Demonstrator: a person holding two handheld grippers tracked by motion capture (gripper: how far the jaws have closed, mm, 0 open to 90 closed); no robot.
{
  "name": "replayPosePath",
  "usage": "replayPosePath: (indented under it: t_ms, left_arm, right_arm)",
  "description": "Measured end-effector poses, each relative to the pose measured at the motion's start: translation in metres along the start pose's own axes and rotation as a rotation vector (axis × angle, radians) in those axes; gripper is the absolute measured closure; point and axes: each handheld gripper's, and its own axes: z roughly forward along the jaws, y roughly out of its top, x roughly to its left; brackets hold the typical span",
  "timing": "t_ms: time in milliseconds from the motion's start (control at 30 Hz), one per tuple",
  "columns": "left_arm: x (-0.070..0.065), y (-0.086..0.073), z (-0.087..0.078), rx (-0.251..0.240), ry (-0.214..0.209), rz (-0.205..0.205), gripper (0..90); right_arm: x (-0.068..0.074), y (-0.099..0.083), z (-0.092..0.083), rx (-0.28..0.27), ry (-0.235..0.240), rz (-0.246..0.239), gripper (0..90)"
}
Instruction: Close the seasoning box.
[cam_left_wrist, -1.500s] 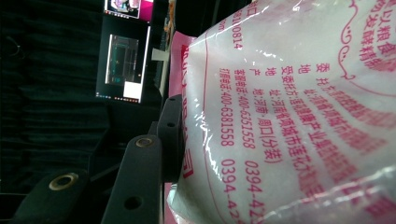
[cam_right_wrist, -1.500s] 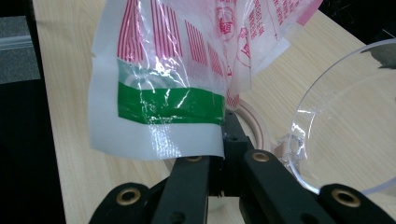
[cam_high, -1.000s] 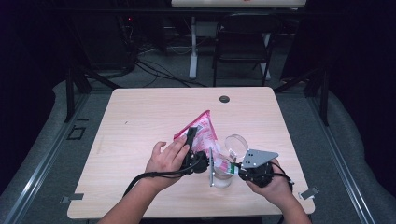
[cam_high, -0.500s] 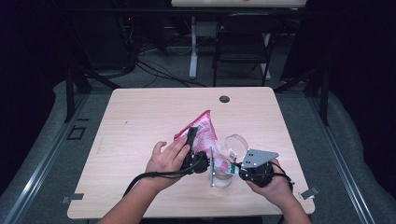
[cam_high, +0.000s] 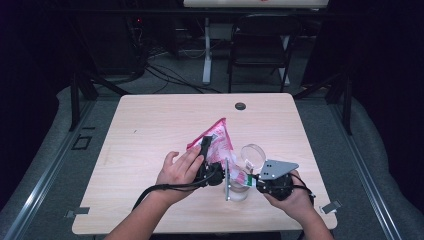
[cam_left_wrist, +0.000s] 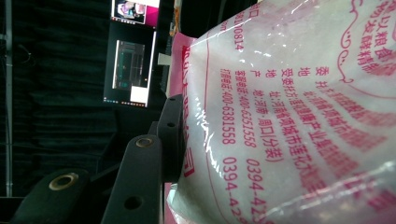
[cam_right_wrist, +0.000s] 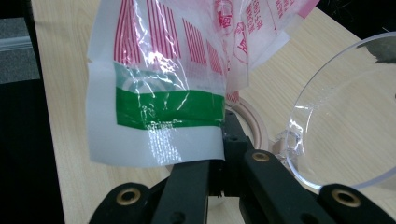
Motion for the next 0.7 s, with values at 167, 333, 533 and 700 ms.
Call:
replayPosePath:
  t_ms: [167,333,533,700]
  left_arm:
    - [0.0005,0.0007,-0.0008,-0.003,0.008,0.002,64.1]
    - [0.0011,0.0012,-0.0011,-0.003,0.009,0.005,64.1]
    - [0.0010,0.0015,-0.0016,-0.005,0.013,0.004,64.1]
    - [0.0011,0.0021,-0.0019,-0.004,0.011,0.003,64.1]
  right_arm:
    - [0.0000,0.0000,-0.0002,-0.001,-0.002,-0.001,90.0]
    - [-0.0001,-0.0001,-0.0002,-0.001,-0.002,0.000,90.0]
    - [-0.0002,-0.0002,-0.0004,-0.002,-0.002,-0.001,90.0]
    - [-0.0003,-0.0004,-0.0005,-0.003,-0.002,0.001,90.0]
